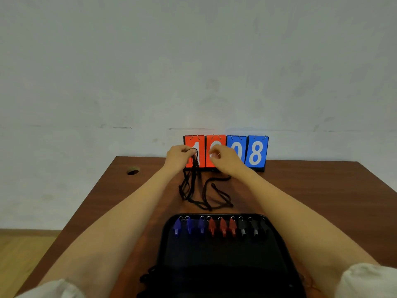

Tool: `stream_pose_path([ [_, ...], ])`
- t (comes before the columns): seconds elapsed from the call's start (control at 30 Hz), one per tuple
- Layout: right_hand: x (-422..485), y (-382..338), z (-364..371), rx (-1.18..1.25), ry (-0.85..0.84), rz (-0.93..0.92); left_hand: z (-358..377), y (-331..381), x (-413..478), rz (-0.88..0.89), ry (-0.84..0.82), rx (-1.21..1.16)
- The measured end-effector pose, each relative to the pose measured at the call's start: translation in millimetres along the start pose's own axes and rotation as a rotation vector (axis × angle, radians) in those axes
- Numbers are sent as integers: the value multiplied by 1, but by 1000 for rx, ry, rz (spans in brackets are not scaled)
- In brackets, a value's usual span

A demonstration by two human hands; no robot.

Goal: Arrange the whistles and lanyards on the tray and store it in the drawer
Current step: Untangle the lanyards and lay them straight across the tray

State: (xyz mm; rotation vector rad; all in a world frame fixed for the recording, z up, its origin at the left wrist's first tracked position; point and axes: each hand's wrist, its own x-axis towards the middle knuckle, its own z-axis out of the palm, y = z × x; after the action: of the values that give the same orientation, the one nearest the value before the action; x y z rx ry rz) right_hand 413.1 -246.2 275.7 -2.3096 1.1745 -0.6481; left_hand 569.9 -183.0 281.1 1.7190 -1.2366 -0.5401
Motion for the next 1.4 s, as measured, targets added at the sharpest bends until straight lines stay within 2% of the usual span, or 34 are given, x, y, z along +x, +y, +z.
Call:
stream_pose_path([
  [0.07,-1,-4,11,17,-116,-15,6,-1,5,-8,13,-15],
  [0.23,8,-6,25,177,-42,79,14,-4,13,36,-55,13],
  [0.4,18,1,29,53,-133,72,15,-5,19,42,-74,32],
  [0.47,18,6,33,77,-81,63,16,-7,20,34,-72,27],
  [0.6,13,9,37,177,140,-22,19,-12,22,28,-48,0],
  [0.67,14,9,40,155,84,-68,19,-13,23,26,-36,-19],
  [0.77,17,10,46,135,-46,-28,19,-12,20,36,-55,-34],
  [0.87,19,11,50,148,-52,-9,18,-13,19,51,-60,-13],
  [0.97,19,15,46,98,-3,10,13,-19,20,89,2,148],
  [1.23,23,30,-6,127,327,182,0,-52,28,95,60,524],
  [1.4,20,27,-36,185,333,95,12,-53,25,-128,-159,827],
])
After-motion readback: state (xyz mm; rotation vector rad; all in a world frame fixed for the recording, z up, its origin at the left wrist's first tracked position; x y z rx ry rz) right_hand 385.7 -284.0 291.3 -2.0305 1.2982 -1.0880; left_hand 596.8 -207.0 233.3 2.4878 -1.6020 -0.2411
